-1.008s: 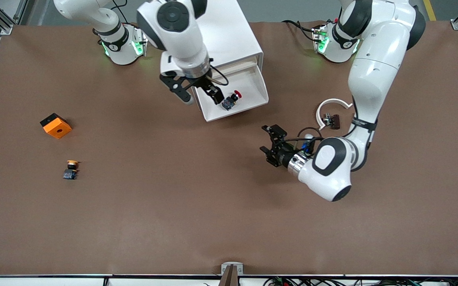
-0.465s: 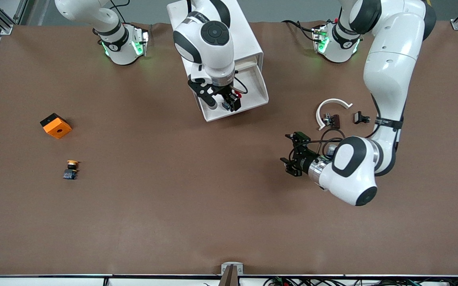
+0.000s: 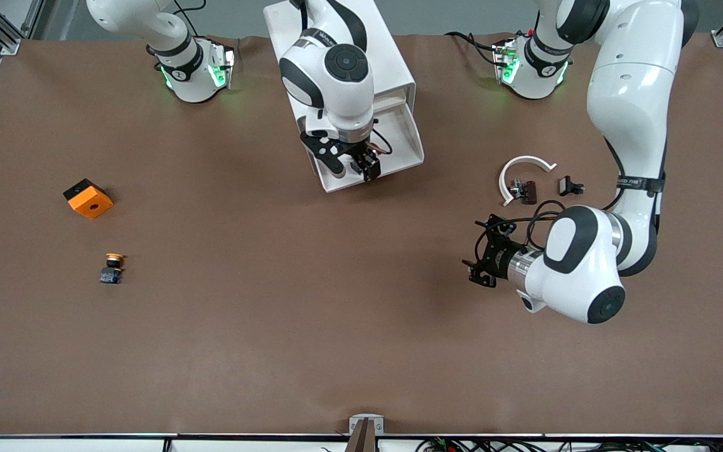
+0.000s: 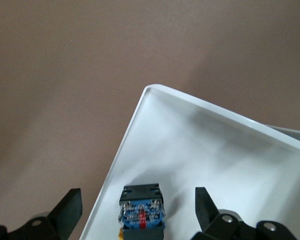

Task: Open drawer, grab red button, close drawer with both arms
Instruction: 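Grasp the red push button inside the drawer with the right gripper, then carry the red button beside the yellow button with the right gripper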

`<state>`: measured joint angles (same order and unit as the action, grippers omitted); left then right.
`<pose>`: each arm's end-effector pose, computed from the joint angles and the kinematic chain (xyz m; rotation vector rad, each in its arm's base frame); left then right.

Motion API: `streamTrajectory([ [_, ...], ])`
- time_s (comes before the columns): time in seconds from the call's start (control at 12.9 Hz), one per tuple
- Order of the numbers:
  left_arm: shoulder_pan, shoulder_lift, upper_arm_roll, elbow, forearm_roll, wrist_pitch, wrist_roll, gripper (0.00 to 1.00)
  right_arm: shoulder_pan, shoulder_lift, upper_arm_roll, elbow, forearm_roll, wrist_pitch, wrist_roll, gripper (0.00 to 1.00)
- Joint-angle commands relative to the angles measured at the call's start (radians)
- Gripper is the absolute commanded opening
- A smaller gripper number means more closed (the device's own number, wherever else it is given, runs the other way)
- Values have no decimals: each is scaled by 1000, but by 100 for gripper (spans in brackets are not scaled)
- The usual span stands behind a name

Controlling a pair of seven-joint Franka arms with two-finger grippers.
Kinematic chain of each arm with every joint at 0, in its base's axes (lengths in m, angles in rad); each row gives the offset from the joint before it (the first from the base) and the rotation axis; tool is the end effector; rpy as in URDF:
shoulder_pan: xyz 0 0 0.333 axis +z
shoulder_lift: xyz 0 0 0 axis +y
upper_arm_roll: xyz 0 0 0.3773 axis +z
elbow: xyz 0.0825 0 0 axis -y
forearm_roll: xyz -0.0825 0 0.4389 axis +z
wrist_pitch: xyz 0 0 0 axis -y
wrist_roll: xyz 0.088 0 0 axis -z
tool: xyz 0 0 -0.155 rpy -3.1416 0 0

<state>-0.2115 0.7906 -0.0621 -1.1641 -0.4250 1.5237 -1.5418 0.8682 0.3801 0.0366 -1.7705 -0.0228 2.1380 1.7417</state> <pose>0.7422 -0.2633 0.2911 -2.2998 -1.8428 0.9594 0.4446 0.5599 0.3254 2.8646 -1.2571 0.0037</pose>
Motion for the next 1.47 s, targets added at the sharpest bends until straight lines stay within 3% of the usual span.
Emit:
streamTrajectory([
  [0.0,-8,-56,7,-14,42,26,20,100,28,45,-11,39,-28,-6,22,100],
  [0.08,-2,-69,7,-14,42,26,20,100,34,46,-11,42,-28,-7,18,100],
  [0.23,0,-105,13,-15,45,27,40,100,35,46,-9,43,-23,-9,2,57],
  [0.31,1,-112,13,-15,54,27,64,100,34,46,-9,45,-19,-7,-7,45],
  [0.39,1,-120,13,-15,55,27,101,100,34,46,-9,49,-17,-7,-22,8],
  [0.47,4,-137,14,-17,57,29,153,100,34,46,-9,52,-14,-7,-27,0],
  [0.85,-9,-154,7,-19,135,32,227,100,-4,43,-9,124,32,-77,-109,0],
  [1.16,-12,-174,-1,-23,146,52,362,100,-119,30,-14,195,64,-214,-405,0],
  [1.4,-81,-185,-18,-34,264,117,502,100,-262,29,-18,183,57,-237,-660,0],
])
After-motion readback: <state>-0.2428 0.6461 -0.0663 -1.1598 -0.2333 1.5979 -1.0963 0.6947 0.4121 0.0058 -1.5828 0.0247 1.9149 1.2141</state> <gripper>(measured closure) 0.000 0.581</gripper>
